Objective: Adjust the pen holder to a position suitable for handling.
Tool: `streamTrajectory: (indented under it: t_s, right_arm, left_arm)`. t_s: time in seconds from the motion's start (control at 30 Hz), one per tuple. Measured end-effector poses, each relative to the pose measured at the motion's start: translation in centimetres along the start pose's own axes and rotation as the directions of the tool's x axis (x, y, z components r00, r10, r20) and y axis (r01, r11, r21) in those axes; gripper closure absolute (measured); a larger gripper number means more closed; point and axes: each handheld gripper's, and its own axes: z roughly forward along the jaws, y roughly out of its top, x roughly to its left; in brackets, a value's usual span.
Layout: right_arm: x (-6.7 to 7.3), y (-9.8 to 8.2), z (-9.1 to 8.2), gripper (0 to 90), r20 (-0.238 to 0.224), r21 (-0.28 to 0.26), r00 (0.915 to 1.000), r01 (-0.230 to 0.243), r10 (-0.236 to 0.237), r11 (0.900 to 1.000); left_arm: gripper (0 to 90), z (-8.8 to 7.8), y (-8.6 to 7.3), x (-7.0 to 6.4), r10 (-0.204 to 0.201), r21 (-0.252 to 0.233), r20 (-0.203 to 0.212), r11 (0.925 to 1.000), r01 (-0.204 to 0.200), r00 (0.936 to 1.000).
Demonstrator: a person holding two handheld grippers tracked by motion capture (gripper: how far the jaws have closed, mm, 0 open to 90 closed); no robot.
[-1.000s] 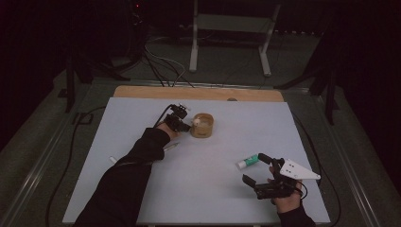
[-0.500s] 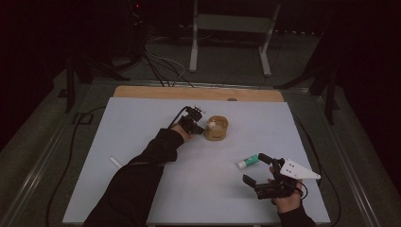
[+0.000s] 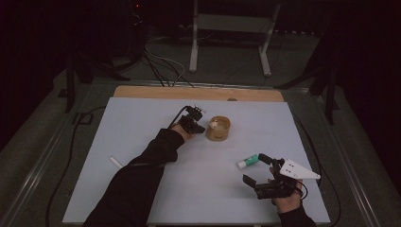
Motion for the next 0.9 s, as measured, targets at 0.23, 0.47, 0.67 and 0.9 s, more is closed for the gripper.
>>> streamTrajectory:
  t_s: [0.23,0.47,0.67,0.9]
  right_arm:
    - [0.0,0.0,0.0,0.0,0.005,0.005,1.0000,0.004,-0.004,1.000]
    - [0.0,-0.1,0.2,0.0,0.005,0.013,1.0000,0.003,-0.003,1.000]
    - [0.1,-0.1,0.2,0.0,0.007,0.015,1.0000,0.005,-0.005,1.000]
    - [0.1,-0.1,0.3,0.0,0.009,0.016,0.9999,0.005,-0.005,1.000]
  left_arm:
    - [90.0,-1.8,-1.0,0.5,0.003,-0.038,0.038,0.9993,-0.001,0.9993]
    - [85.4,-4.0,-2.1,0.4,0.039,-0.066,0.066,0.9972,-0.035,0.9970]
    - [78.9,-6.2,-2.7,0.4,0.053,-0.101,0.081,0.9939,-0.045,0.9953]
    - [56.6,-8.5,-3.7,0.7,0.062,-0.139,0.060,0.9888,-0.053,0.9963]
